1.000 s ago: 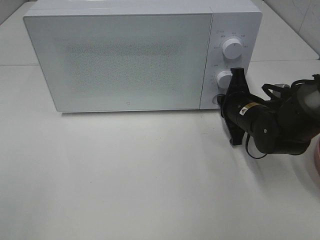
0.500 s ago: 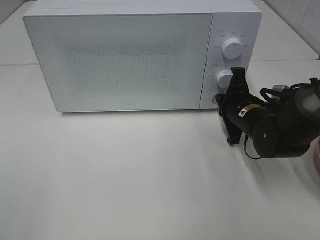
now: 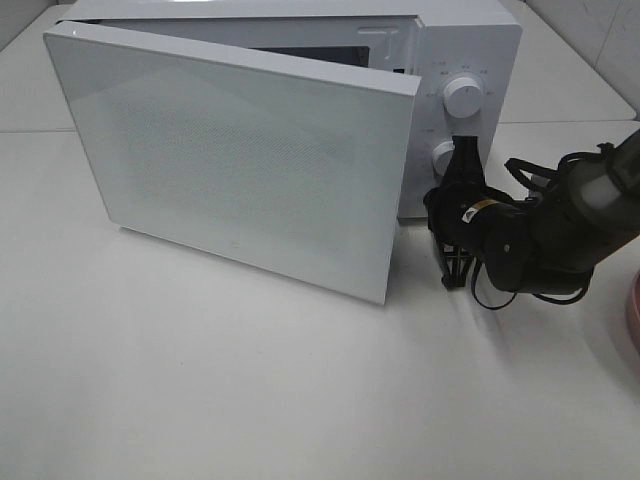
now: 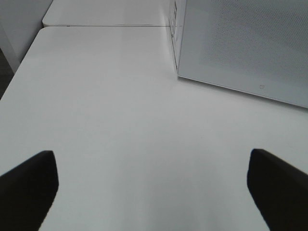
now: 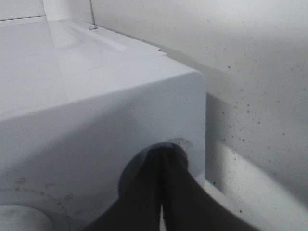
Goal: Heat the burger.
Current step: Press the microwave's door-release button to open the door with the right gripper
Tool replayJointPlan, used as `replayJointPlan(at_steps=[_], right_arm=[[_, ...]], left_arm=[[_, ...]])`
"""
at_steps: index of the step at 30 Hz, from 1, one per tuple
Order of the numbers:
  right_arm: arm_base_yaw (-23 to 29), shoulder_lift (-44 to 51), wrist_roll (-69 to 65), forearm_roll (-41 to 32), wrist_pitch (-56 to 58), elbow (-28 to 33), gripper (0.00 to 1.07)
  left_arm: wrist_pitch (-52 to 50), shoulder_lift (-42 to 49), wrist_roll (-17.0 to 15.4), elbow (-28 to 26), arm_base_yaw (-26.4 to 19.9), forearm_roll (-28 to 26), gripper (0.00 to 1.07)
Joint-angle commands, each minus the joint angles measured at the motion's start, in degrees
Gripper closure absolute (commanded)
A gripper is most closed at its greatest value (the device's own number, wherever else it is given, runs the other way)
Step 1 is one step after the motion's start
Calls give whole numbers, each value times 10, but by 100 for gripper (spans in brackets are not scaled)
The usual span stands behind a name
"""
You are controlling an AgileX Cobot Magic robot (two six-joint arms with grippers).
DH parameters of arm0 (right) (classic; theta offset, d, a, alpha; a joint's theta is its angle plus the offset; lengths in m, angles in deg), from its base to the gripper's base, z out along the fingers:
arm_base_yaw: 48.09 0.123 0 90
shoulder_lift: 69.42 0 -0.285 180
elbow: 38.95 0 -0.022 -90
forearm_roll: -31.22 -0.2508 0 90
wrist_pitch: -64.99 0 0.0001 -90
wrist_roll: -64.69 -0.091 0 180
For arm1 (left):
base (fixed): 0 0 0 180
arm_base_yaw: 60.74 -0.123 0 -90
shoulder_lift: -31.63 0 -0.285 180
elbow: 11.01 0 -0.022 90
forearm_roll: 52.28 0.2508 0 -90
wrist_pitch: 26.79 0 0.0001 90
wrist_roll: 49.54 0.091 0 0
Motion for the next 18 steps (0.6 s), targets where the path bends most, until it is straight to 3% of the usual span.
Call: replayJointPlan(at_steps=[1, 18], right_arm=[[-17, 1, 13, 41, -323, -87, 107], [-17, 11, 15, 45, -313, -72, 107]], left_arm=[[1, 8, -2, 1, -1, 2, 6], [1, 8, -2, 1, -1, 2, 6]])
